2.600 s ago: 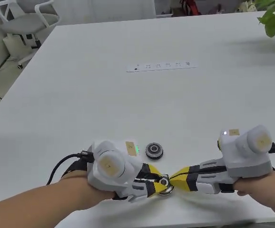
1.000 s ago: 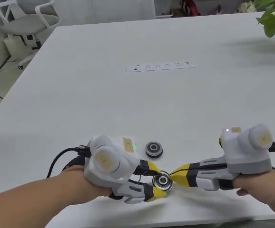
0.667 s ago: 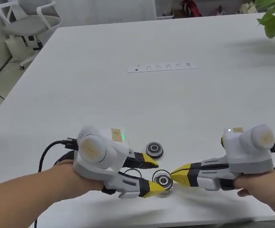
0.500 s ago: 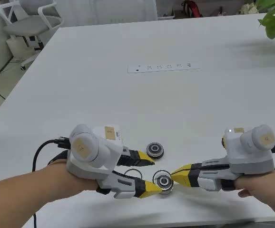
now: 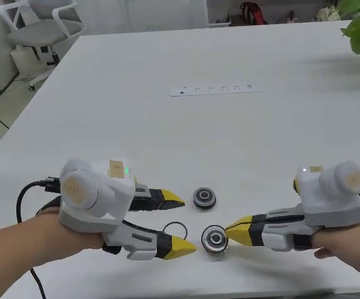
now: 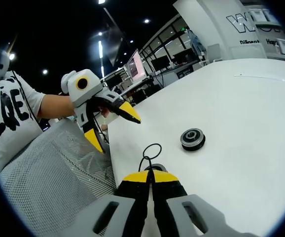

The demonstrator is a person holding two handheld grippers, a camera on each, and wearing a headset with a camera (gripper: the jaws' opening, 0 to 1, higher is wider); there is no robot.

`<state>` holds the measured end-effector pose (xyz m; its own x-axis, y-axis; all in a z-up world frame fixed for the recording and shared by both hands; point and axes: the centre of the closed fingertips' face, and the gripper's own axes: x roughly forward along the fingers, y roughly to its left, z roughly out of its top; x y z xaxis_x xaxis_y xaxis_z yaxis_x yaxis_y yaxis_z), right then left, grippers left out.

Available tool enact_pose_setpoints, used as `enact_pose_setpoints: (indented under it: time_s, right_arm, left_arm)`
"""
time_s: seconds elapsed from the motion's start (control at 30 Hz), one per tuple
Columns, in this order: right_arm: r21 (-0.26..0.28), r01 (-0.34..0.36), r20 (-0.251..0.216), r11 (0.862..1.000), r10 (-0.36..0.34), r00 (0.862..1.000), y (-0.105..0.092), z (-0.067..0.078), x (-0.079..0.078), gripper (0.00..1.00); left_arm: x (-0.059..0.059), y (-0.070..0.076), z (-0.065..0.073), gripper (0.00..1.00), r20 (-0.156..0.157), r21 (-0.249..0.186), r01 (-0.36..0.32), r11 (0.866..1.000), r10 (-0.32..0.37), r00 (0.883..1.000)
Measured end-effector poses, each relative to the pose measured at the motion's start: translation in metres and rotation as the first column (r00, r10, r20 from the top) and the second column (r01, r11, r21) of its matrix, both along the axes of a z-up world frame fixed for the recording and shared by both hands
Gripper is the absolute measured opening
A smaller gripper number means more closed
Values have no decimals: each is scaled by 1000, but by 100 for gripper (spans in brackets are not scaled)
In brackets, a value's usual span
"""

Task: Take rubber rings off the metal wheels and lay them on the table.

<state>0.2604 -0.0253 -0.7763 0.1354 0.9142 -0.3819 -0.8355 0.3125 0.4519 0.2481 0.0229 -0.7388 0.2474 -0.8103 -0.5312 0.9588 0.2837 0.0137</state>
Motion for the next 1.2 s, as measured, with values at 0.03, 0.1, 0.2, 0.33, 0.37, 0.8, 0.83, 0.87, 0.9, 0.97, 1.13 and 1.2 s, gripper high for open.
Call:
enact_pose_setpoints:
  time_s: [0.03,0.1,0.2,0.33,0.37,0.8,0.83,0.87,0.9,0.97,1.13,1.2]
  right_arm:
    - [1,-1,1,1000,1,1000,1,1,0,0]
    - [6,-6,4,1000,6,1000,3,6,0,0]
    - [9,-12,9,1000,12,1000,6,11,0,0]
    - [12,-18,15,1000,17,1000,10,16,2,0]
    - [13,-20,17,1000,20,1000,11,18,2,0]
    - [16,-61,27,998,60,998,28,23,10,0]
    - [16,-64,27,998,64,998,29,23,11,0]
    - [14,-68,27,998,67,997,31,22,12,0]
    - [13,-70,28,997,70,997,32,22,12,0]
    - [13,-74,26,997,74,997,35,22,13,0]
    - [2,-96,24,995,96,995,43,21,14,0]
    - [-2,-103,24,995,103,994,47,20,13,0]
  left_arm:
    - [0,2,1,48,2,-2,-5,1000,5,1000]
    - [1,6,3,48,7,-4,-15,1000,15,1000]
    - [3,14,4,50,11,-7,-37,999,37,999]
    - [3,24,3,52,16,1,-56,998,56,998]
    - [3,27,3,53,17,0,-64,998,64,998]
    - [6,54,2,62,25,-7,-140,990,140,990]
    - [6,56,2,62,25,-7,-143,990,144,989]
    - [6,58,1,63,25,-5,-149,989,149,989]
    - [7,59,1,64,25,-5,-151,989,151,988]
    - [7,64,1,66,25,-6,-164,987,164,986]
    - [7,73,1,69,27,-9,-190,982,190,981]
    - [6,76,0,70,26,-8,-198,980,198,980]
